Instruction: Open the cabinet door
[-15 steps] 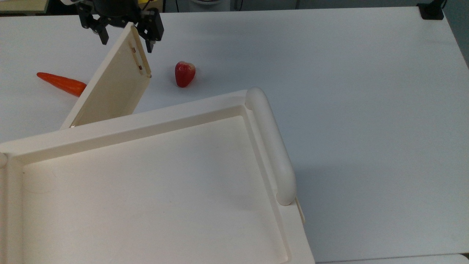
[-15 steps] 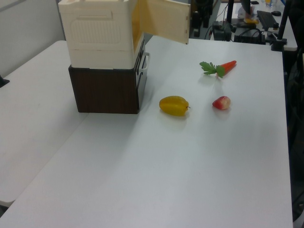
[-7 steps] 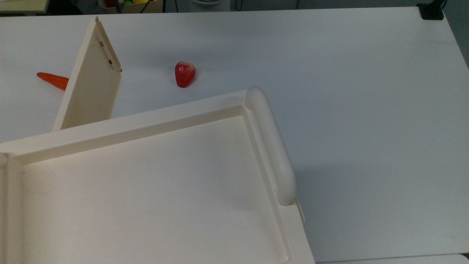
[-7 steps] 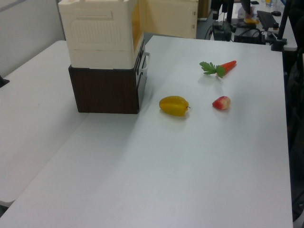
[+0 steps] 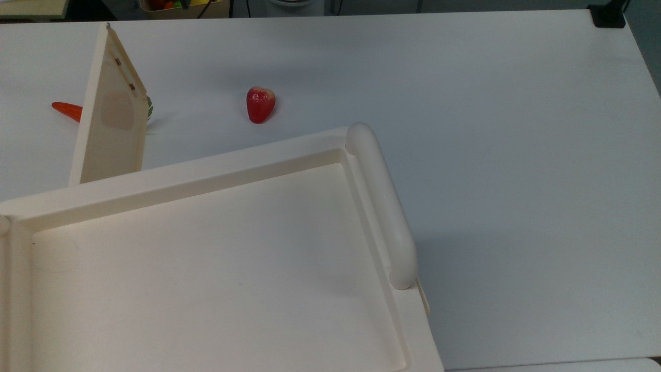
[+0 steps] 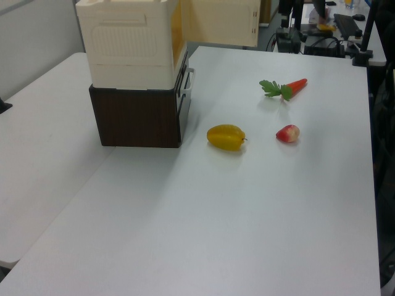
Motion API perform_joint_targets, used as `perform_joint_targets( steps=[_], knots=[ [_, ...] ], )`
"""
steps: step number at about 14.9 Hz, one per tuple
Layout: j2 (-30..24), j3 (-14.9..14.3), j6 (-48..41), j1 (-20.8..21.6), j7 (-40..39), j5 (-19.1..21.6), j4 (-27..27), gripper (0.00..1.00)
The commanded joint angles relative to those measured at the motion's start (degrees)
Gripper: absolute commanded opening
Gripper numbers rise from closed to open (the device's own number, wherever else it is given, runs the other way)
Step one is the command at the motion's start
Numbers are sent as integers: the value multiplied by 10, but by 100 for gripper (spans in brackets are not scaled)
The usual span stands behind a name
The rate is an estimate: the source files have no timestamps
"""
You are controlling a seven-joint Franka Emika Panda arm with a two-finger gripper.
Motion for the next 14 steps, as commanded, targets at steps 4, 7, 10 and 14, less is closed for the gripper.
perform_joint_targets(
  steps=[4, 7, 10, 14],
  knots=[
    [-13, 19, 11, -17, 2, -2, -23, 100],
    [-28, 19, 16, -23, -5, -11, -28, 100],
    [-46, 14, 16, -25, 1, -11, -40, 100],
    [-46, 12, 22, -23, -1, -13, -45, 100]
  ],
)
